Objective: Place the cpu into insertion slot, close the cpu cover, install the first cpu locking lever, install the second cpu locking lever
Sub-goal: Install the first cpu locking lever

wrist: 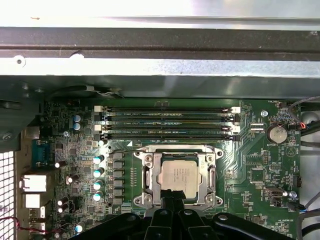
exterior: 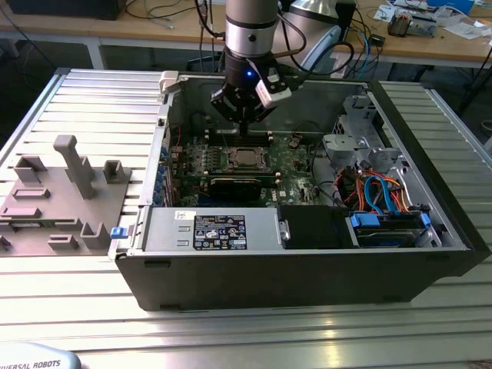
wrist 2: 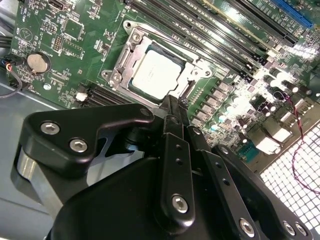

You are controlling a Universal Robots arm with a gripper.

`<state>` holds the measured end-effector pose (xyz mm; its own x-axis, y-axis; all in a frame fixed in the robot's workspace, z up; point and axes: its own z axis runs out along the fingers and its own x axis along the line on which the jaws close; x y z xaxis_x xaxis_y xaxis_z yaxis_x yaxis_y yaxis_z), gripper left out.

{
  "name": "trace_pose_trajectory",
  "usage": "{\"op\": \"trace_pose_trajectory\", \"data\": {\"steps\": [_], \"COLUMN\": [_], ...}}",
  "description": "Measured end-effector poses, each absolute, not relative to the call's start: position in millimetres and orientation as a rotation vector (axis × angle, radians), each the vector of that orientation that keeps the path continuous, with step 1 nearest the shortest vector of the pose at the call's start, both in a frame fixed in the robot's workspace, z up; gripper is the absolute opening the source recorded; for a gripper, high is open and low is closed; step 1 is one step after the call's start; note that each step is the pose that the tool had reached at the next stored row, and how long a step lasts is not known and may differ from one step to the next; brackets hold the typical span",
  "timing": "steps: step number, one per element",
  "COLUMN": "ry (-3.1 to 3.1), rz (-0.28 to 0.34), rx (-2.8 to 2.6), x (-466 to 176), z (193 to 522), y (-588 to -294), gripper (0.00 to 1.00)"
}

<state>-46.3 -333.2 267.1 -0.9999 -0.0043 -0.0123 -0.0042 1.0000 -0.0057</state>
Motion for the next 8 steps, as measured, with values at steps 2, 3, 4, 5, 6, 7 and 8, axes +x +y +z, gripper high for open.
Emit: {"op": "trace_pose_trajectory", "data": {"steps": [2, 3, 4, 5, 6, 7, 8], "ry": [3.129, 3.129, 3.129, 3.129, 3.129, 3.129, 3.129], "rz": [-0.009, -0.009, -0.009, -0.009, -0.009, -0.009, -0.009], "rx": [-0.007, -0.007, -0.007, -0.007, -0.006, -0.006, -0.006], "x": [-46.7, -49.4, -49.9, -49.9, -50.1, -50.4, -51.4], "z": [267.1, 265.0, 262.2, 262.2, 262.2, 262.1, 261.9], "y": [-333.2, -333.2, -333.2, -333.2, -333.2, -333.1, -333.0], "gripper": [0.11, 0.11, 0.11, 0.11, 0.11, 0.11, 0.11]}}
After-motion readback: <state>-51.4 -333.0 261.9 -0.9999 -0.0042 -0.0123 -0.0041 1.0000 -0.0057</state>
